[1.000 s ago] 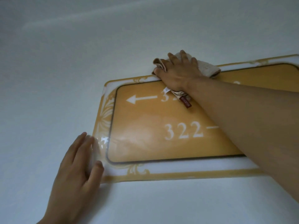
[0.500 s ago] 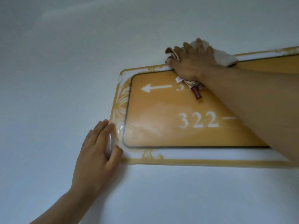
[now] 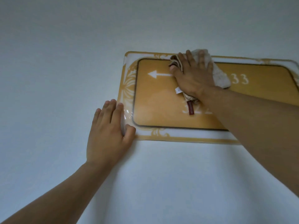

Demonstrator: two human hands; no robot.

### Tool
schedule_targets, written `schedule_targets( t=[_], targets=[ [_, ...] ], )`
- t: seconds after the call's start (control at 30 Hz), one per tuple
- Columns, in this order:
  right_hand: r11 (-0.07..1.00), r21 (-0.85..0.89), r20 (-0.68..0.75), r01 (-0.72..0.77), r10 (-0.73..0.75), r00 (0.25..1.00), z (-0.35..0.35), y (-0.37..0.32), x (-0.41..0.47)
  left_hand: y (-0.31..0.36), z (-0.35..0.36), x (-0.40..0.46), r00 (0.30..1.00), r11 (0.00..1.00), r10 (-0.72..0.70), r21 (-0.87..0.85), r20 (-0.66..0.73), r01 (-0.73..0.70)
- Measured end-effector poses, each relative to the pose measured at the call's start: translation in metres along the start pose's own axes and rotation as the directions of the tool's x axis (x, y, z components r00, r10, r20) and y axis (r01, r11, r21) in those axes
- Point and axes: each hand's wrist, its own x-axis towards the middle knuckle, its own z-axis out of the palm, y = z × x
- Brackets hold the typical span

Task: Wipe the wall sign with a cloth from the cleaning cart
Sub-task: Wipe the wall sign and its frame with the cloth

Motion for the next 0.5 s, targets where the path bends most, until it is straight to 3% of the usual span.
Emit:
schedule_targets(
  t=[0.5],
  targets=[
    [0.994, -0.007, -0.001, 0.112, -0.112, 0.994, 0.01, -0.02, -0.109, 0.004, -0.004, -0.002, 1.0, 1.0, -0.019, 0.006, 0.01, 0.019]
  ],
)
